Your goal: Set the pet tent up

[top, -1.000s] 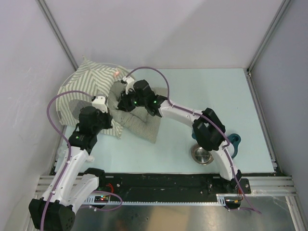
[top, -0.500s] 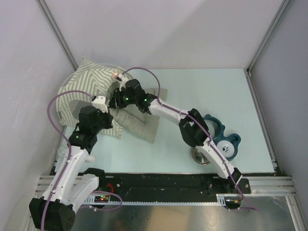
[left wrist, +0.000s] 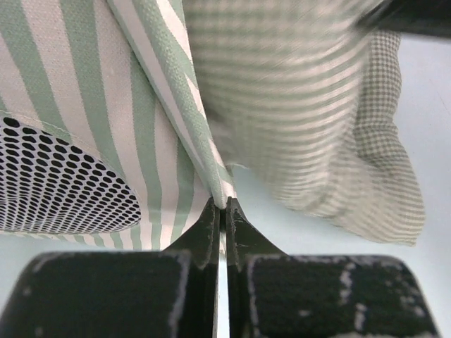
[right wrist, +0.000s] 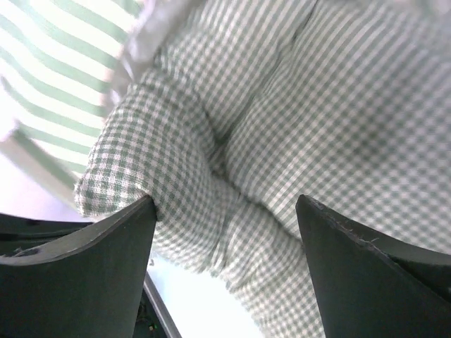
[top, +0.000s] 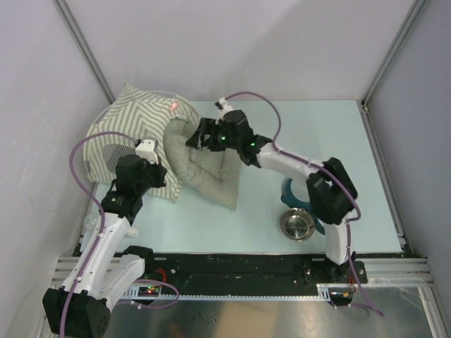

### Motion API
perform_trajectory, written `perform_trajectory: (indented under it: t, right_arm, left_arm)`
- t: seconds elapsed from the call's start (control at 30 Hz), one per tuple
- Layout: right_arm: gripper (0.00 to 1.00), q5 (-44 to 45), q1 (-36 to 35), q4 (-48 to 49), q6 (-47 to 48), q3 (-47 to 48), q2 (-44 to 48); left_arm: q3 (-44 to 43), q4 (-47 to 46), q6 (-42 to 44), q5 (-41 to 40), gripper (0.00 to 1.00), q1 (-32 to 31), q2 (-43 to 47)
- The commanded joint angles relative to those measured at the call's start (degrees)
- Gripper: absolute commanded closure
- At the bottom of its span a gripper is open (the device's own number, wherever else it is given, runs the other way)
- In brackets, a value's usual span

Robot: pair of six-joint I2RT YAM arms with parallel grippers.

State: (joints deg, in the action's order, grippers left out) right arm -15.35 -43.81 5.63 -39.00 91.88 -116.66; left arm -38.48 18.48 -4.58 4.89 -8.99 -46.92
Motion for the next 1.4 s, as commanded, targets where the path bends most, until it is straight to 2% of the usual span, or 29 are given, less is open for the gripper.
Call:
perform_trajectory:
  t: [0.0, 0.13, 0.2, 0.33, 0.47, 0.63, 0.7, 0.77, 0.87, 0.93, 1.07, 1.23, 1.33, 1.37]
  right_arm:
    - [0.13, 11.1, 1.4, -1.9, 5.5, -4.1, 8.8]
    - [0.11, 14.2, 1.7, -3.6, 9.4, -5.6, 8.1]
    - [0.11, 12.7, 1.2, -2.8, 10.0, -5.8, 7.4]
    - [0.18, 6.8, -1.9, 3.7, 13.4, -6.0, 6.3]
    - [0.29, 2.2, -5.4, 3.0, 15.5, 2.2, 0.2]
    - [0.37, 0.8, -7.7, 3.6, 12.2, 14.5, -10.9]
    - [0.47, 1.3, -7.7, 3.5, 9.4, 20.3, -15.1]
    - [0.61, 2.3, -7.3, 2.2, 6.9, 25.9, -19.1]
    - [0.9, 6.7, -6.3, -1.2, 1.5, 32.1, -23.4]
    - [0.97, 10.1, -5.4, -3.2, -2.0, 33.6, -24.9]
    - [1.0, 16.5, -4.8, -7.1, -4.3, 34.6, -25.8]
    - [0.99, 15.3, -6.7, -6.7, -0.2, 34.1, -26.5]
    - [0.91, 9.9, -8.1, -2.6, 1.6, 32.4, -26.5]
    - [0.84, 6.8, -8.3, -1.0, 1.6, 31.3, -26.2]
  left_arm:
    - [-1.6, -1.6, 0.3, 0.2, 1.0, -0.2, -0.7]
    - [-1.7, -1.7, 0.3, 0.4, 1.0, -0.3, -1.2]
    - [-1.8, -1.6, 0.4, 0.4, 1.0, -0.2, -1.2]
    - [-1.8, -1.6, 0.4, 0.7, 1.0, -0.3, -1.0]
    - [-1.7, -1.6, 0.2, 1.0, 1.0, -0.3, -1.1]
    - [-1.4, -1.7, 0.6, 2.8, 1.0, -0.2, -0.9]
    - [-1.2, -1.6, 0.8, 3.5, 1.0, -0.3, -0.6]
    - [-1.1, -1.6, 1.0, 4.2, 1.0, -0.2, -0.3]
    - [-0.9, -1.5, 0.9, 4.4, 1.0, -0.2, 0.2]
    - [-1.0, -1.6, 0.9, 4.6, 1.0, -0.2, 0.2]
    - [-1.3, -1.5, 0.8, 4.9, 1.0, -0.3, 0.1]
    - [-2.2, -1.6, 0.8, 5.0, 1.0, -0.3, -0.5]
    - [-2.6, -1.6, 0.6, 5.1, 1.0, -0.2, -0.9]
    - [-2.7, -1.6, 0.6, 5.3, 1.0, -0.2, -1.0]
